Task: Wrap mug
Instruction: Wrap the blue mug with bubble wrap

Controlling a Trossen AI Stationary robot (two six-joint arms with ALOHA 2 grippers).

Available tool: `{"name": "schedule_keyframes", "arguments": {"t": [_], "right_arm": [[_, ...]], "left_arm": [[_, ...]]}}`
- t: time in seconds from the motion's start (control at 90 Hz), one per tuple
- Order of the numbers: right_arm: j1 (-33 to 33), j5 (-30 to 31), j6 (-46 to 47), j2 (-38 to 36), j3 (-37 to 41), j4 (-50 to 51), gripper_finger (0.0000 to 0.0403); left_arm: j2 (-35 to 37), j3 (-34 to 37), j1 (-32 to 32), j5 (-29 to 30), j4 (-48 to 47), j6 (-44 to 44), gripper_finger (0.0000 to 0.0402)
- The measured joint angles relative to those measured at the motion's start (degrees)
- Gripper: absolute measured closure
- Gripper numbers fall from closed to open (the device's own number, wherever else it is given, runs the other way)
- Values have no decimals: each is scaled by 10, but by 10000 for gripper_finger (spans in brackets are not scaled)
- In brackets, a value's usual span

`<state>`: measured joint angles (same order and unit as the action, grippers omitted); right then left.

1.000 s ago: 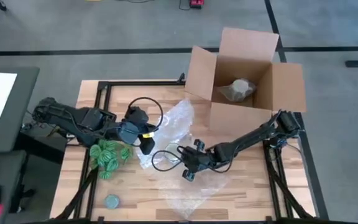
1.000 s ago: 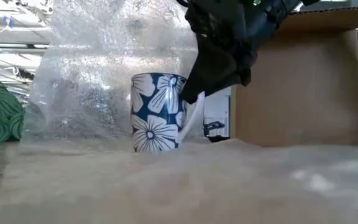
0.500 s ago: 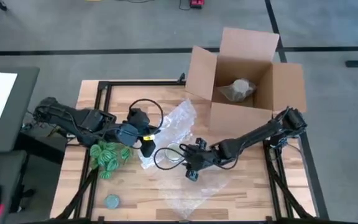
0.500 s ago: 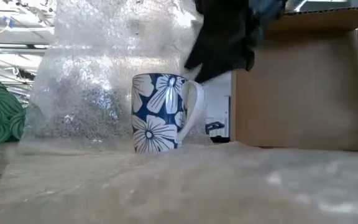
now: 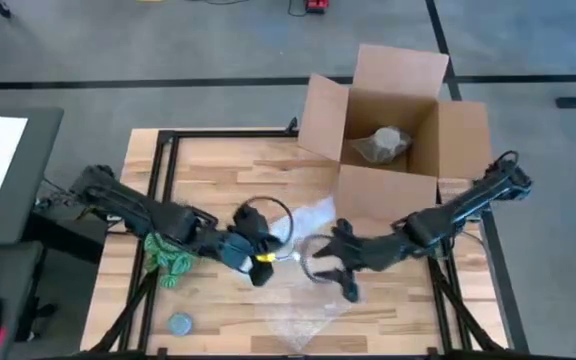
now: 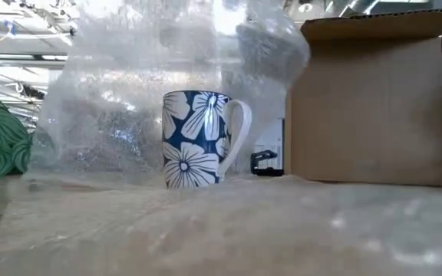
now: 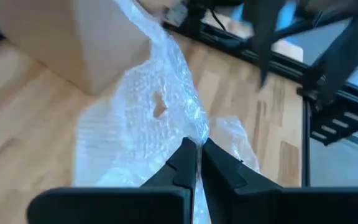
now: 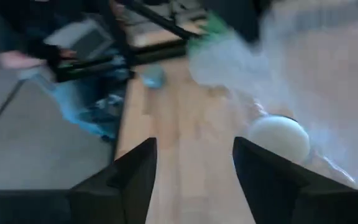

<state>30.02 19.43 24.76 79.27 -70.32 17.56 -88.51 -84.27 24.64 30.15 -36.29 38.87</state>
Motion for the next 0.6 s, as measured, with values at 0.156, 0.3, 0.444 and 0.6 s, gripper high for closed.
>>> {"name": "schedule_keyframes", "arguments": {"t": [0.156, 0.3, 0.444, 0.6], "right_arm": [[20, 4, -9, -29, 0, 0, 218], [16, 5, -8, -32, 0, 0, 227], [16, 5, -8, -31, 0, 1, 234], [13, 5, -8, -31, 0, 3, 236]], "left_arm": [[-62, 0, -1, -45, 71, 11, 402], [-103, 0, -1, -125, 135, 37, 394], [-121, 0, -1, -193, 138, 79, 354], [-117, 0, -1, -213, 142, 98, 294]]}}
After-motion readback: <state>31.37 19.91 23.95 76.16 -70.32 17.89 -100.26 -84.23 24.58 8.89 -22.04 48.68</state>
